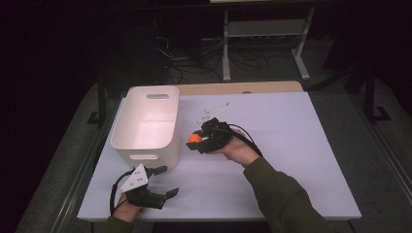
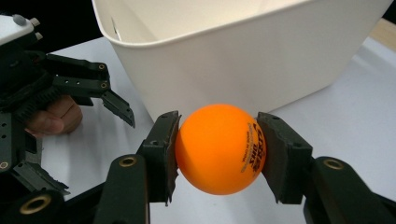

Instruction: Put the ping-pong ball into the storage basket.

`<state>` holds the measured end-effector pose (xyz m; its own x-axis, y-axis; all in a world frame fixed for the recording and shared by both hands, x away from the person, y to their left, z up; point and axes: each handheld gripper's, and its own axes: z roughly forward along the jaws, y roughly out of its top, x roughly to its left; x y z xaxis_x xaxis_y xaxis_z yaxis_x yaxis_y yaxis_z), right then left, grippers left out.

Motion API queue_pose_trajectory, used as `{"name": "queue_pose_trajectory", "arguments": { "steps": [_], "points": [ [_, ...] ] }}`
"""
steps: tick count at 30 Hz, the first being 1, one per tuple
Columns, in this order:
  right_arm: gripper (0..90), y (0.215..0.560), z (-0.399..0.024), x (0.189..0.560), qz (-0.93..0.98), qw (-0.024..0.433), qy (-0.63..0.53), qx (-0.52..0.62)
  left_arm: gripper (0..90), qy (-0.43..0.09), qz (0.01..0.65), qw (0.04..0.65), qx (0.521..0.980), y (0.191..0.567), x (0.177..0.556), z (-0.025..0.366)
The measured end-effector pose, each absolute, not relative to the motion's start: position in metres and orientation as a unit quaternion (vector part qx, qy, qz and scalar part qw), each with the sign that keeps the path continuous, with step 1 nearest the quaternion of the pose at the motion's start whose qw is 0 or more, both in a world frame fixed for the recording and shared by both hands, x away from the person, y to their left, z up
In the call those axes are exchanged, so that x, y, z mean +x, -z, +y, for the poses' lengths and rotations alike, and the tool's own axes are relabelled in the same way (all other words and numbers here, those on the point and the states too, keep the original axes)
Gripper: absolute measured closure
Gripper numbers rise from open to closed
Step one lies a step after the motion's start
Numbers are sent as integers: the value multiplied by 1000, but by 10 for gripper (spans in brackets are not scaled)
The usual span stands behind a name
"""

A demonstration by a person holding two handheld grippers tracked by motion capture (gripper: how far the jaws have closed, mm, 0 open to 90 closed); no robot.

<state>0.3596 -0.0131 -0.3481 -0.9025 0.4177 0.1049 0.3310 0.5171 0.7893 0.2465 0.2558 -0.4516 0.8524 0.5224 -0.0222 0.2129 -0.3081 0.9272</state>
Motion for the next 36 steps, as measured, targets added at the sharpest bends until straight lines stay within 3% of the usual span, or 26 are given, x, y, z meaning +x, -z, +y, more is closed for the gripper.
{"name": "queue_pose_trajectory", "arguments": {
  "steps": [14,36],
  "points": [
    [494,324,-20,368,862,49,-451,226,140,-142,230,541,797,452,247,256],
    [494,291,4,376,862,58,-462,201,140,-139,233,544,794,452,247,257]
  ]
}}
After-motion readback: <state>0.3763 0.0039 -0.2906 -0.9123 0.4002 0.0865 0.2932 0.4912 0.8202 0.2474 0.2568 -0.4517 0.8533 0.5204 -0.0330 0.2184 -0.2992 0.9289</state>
